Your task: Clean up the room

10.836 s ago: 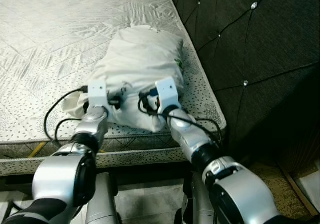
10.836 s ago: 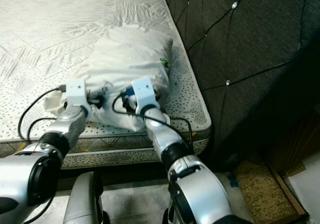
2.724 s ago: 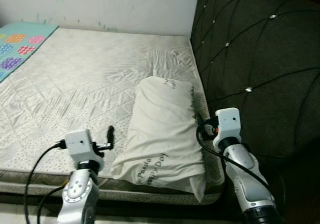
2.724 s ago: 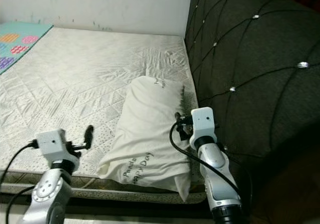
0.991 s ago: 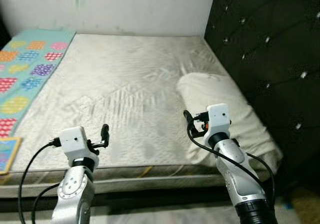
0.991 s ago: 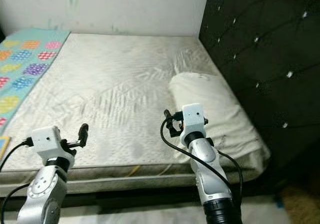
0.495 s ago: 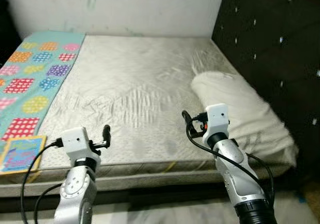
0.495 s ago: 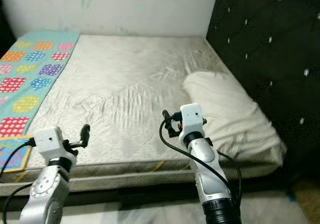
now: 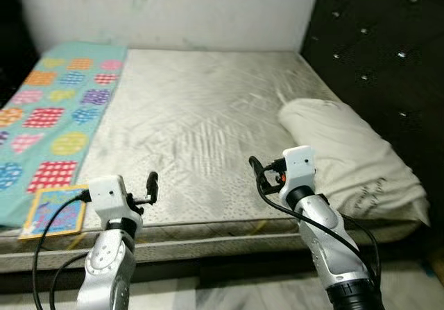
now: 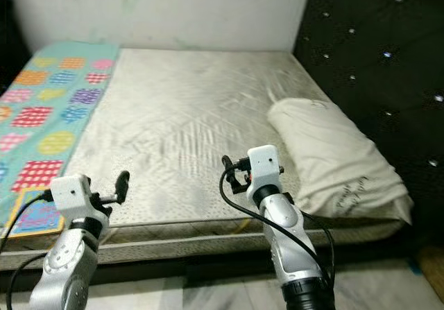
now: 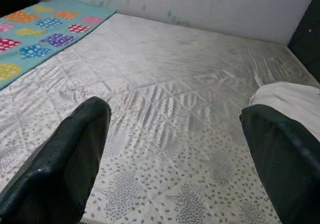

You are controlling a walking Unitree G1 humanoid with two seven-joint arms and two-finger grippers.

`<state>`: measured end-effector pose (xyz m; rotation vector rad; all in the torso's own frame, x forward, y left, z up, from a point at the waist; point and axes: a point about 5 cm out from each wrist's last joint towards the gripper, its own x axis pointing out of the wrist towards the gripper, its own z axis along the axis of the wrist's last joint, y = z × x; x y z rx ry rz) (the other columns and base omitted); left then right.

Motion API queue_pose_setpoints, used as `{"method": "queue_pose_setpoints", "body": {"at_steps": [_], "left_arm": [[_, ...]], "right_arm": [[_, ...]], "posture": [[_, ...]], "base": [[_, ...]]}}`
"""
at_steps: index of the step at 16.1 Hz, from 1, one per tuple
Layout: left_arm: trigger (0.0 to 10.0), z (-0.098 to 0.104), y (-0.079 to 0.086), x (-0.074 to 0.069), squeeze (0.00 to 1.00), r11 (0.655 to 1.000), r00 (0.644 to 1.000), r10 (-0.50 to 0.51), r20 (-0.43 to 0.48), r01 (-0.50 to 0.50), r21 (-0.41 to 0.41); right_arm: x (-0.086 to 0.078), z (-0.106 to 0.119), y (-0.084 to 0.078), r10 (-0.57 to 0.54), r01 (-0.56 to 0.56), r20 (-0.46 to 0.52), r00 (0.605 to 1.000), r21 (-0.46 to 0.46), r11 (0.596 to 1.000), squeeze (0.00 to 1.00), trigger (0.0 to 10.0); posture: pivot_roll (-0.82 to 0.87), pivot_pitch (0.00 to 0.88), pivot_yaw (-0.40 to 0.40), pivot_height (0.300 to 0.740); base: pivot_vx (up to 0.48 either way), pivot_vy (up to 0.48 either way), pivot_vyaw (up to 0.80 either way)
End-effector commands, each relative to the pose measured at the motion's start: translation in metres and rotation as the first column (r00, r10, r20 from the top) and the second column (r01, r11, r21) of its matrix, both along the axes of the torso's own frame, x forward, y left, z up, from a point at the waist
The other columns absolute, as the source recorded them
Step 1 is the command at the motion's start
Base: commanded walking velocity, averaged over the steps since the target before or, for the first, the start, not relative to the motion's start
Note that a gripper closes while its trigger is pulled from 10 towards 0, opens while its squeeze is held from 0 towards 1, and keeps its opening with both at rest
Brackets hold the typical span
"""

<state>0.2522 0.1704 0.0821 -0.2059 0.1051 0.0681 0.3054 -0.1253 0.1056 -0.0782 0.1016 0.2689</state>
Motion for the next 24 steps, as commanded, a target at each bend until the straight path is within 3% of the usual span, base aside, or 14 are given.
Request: {"method": "queue_pose_setpoints", "body": {"at_steps": [1, 11, 19, 24], "left_arm": [[10.0, 0.002, -0.006, 0.001, 0.00, 0.999, 1.000, -0.030, 0.003, 0.030, -0.011], [10.0, 0.003, -0.009, 0.000, 0.00, 0.999, 0.999, -0.044, 0.001, 0.044, -0.026], [10.0, -0.002, -0.009, -0.003, 0.00, 0.998, 1.000, -0.004, -0.019, 0.003, -0.058], [10.0, -0.007, -0.009, -0.004, 0.00, 0.997, 0.999, 0.014, -0.037, -0.017, -0.080]], "right_arm": [[0.001, 0.004, -0.005, -0.006, 0.007, 0.013, 1.000, -0.009, 1.000, 0.00, 10.0], [0.001, 0.000, -0.002, -0.006, 0.006, -0.006, 1.000, -0.001, 1.000, 0.00, 10.0], [-0.002, -0.009, 0.000, -0.006, 0.004, -0.026, 1.000, -0.054, 0.999, 0.00, 10.0], [-0.008, -0.016, 0.004, 0.016, -0.018, -0.045, 0.999, -0.026, 1.000, 0.00, 10.0]], "posture": [[-0.08, 0.000, -0.038, 0.740], [-0.08, 0.000, -0.038, 0.740], [-0.07, 0.000, -0.031, 0.740], [-0.06, 0.000, -0.037, 0.740]], "base": [[0.307, 0.000, 0.00], [0.366, 0.000, 0.09], [0.000, 0.000, 0.00], [0.000, 0.000, 0.00]]}}
